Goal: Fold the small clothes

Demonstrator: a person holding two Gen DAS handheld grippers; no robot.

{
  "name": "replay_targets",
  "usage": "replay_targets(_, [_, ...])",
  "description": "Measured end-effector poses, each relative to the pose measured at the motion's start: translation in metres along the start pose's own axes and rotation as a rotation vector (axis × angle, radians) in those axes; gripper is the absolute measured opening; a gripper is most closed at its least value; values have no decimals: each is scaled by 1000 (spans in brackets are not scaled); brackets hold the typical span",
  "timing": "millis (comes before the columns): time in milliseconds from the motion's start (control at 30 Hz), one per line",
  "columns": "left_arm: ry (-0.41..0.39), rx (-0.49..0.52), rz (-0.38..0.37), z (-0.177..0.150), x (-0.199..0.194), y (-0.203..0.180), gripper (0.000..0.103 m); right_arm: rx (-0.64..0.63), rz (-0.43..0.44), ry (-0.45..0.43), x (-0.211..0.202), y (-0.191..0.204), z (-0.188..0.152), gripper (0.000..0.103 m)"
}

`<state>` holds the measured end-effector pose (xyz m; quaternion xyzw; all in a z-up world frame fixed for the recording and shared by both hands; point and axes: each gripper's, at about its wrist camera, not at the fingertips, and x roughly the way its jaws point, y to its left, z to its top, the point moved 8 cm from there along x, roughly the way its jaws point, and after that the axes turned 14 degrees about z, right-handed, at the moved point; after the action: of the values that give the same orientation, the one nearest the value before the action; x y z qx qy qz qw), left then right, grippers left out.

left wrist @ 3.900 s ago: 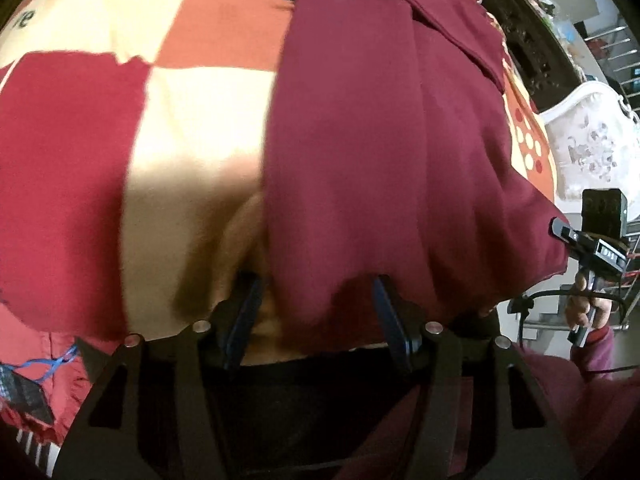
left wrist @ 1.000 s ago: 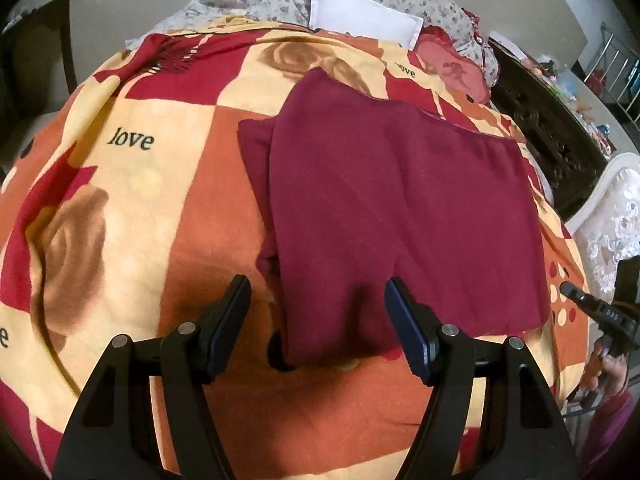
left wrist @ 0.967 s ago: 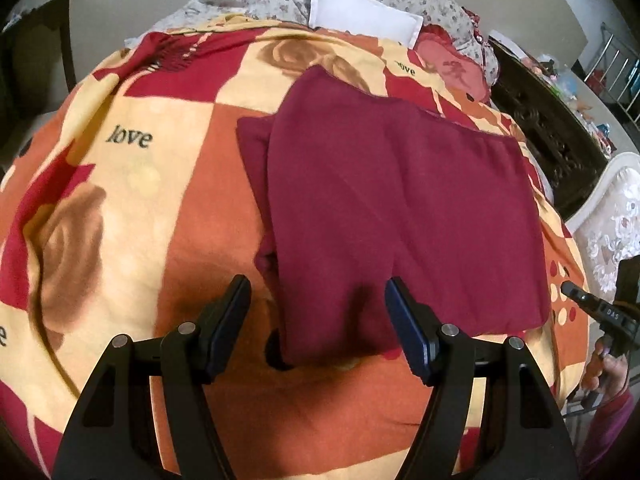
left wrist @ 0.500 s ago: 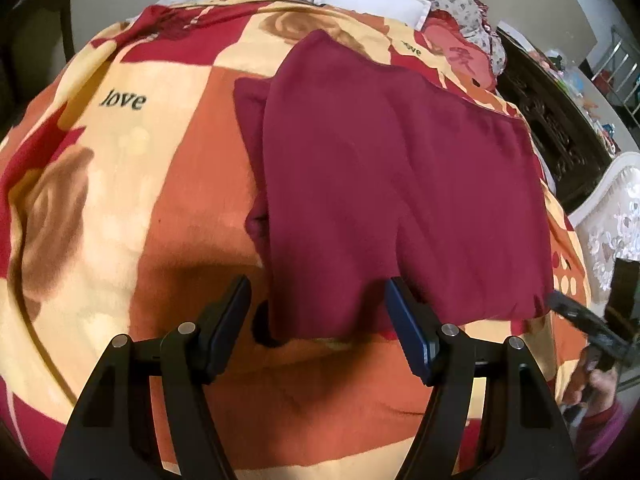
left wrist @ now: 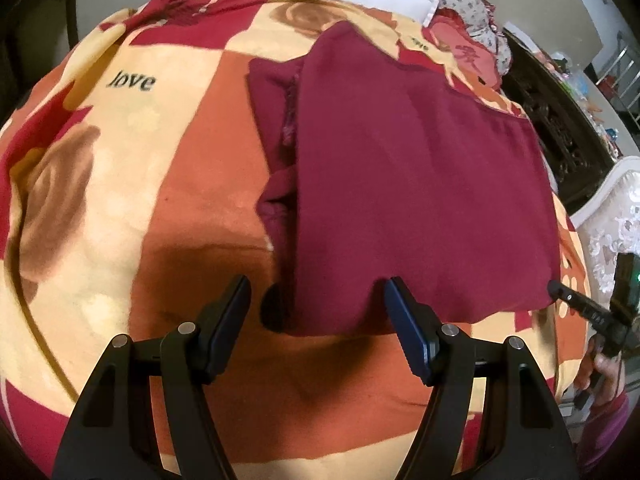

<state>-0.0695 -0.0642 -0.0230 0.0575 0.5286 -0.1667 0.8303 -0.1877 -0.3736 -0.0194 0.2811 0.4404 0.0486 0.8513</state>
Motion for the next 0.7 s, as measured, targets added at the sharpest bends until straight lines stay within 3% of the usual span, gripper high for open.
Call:
replay_targets(133, [-52,29,22,7,-9,-5,70,-34,-90,-60,-29,7,12,10])
replay_targets(267, [-65,29,28,16,-8,-11,70,-35,27,-87,-28,38,28,10])
replay_targets(367, [-68,27,53,20,-3,-11,70,-43,133,-49,6,71,41,10])
replay_targets(600, [-65,21,68,25,3,-12,70,-166,214,25,91,137,78,10])
replay_targets(700, [-59,9,52,27,7,-11,70,-204,197,36,119,152,95,10])
